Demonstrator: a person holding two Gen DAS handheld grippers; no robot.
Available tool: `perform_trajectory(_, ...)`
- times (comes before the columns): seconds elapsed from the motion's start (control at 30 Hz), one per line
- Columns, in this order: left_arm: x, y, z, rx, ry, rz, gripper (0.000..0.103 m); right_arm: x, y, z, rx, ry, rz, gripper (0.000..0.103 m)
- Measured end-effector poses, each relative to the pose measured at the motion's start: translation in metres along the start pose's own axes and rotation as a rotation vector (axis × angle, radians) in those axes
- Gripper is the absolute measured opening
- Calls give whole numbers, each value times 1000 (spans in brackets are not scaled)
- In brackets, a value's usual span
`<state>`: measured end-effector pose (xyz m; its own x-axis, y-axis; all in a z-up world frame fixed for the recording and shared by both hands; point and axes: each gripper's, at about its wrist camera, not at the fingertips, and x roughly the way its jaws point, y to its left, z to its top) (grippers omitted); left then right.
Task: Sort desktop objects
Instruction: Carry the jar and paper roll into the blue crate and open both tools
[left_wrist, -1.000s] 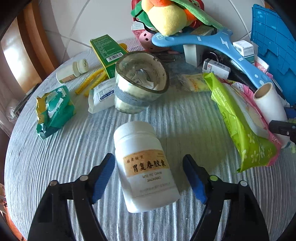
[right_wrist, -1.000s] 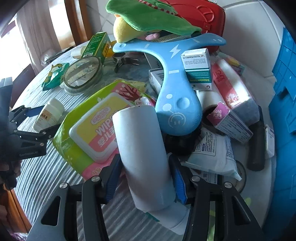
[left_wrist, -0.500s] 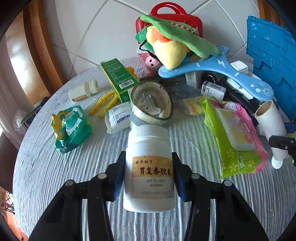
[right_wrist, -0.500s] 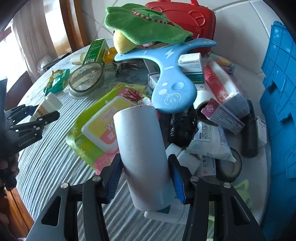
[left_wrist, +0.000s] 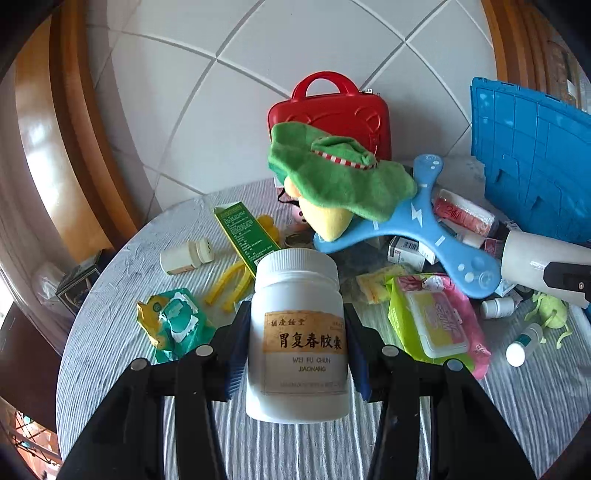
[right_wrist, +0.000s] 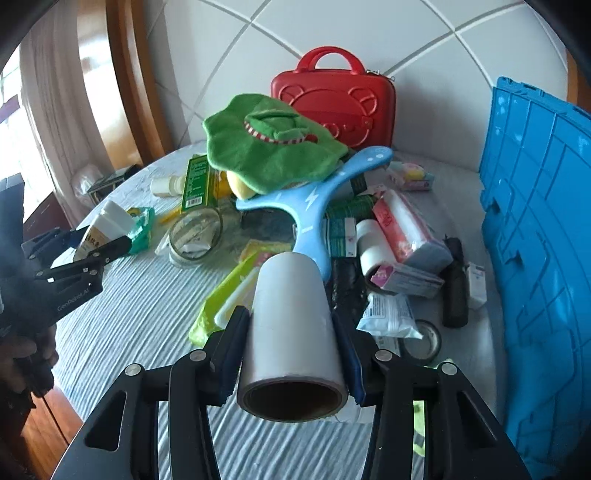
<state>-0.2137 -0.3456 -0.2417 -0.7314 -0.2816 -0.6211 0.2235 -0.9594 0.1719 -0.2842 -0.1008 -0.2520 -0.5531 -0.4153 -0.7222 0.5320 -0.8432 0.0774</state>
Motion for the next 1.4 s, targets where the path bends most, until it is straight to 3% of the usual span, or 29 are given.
perform_trajectory(0.5, -60, -4, 63, 62, -180, -94, 46, -96, 14, 39, 65, -221, -79, 45)
perform_trajectory(0.73, -97, -26, 101, 124, -292, -159, 46, -151, 17, 49, 109, -332, -125, 45)
perform_trajectory(1.07, -158, -118, 158, 210, -435, -322, 46, -259, -15, 43, 140, -528, -284, 45)
perform_trajectory(1.2, -188, -170, 185, 227, -508, -405, 46, -307, -54, 36, 176, -567, -371, 45)
perform_trajectory(1.4, -218, -257, 221, 268, -544, -511, 46, -362, -131, 26, 266, -593, -472, 45)
